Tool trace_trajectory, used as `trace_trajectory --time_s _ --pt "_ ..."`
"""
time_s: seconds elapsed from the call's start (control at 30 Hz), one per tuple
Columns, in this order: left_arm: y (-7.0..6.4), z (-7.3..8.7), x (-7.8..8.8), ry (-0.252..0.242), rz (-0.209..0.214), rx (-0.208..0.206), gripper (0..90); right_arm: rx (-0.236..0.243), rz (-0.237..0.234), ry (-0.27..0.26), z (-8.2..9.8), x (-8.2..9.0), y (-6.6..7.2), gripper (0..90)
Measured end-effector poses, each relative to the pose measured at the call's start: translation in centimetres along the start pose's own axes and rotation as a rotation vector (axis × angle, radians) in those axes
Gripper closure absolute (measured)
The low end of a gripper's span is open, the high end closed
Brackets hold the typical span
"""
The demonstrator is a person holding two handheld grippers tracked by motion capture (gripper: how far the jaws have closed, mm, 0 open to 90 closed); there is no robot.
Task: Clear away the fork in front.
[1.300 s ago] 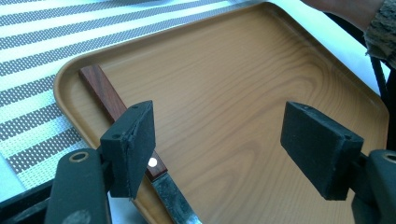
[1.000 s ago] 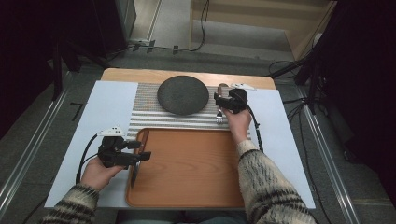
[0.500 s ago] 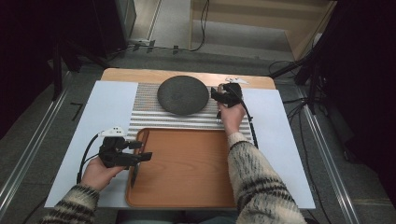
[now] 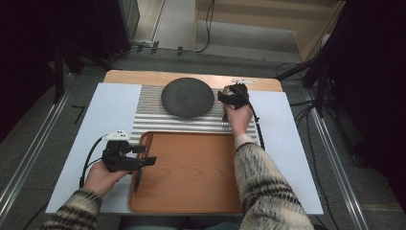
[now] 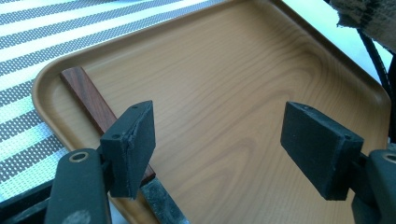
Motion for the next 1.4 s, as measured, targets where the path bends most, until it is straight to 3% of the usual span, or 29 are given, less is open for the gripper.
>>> trace_trajectory --time_s 0.2,0.4,0.63,0.8,0.93,1.17,1.4 --pt "0.1 0.0 0.0 0.004 0.0 0.0 26.4 -0.005 -0.001 0.032 0.0 -0.3 0.1 26.7" --pt "0.1 0.0 0.0 0.003 0.001 -0.002 26.3 -0.006 0.006 0.11 0.4 -0.9 0.2 29.7" --pt "0.1 0.0 0.0 0.002 0.003 -0.003 26.3 -0.002 -0.004 0.229 0.7 -1.3 0.5 39.1" --pt "0.1 0.0 0.0 0.003 0.003 -0.004 26.3 -0.031 0.018 0.281 0.4 -1.1 0.6 47.4" --pt "0.1 0.0 0.1 0.0 0.004 -0.005 26.3 -0.032 0.047 0.336 0.2 -0.9 0.6 55.0" --pt "0.1 0.0 0.1 -0.001 0.002 -0.002 26.3 -0.017 0.11 0.384 0.3 -0.6 1.0 67.3" --pt "0.2 0.0 0.1 -0.002 0.0 -0.002 26.3 -0.042 0.142 0.387 0.4 -0.6 1.1 70.2"
Point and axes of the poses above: each handheld gripper's, and its own axes: x roughly backward along the jaws, z roughly out of its underside, y roughly to its left, the point moved 3 cm from there along -x, roughly forward along the jaws, and after that the axes turned 13 degrees about y, right-handed, at the moved point
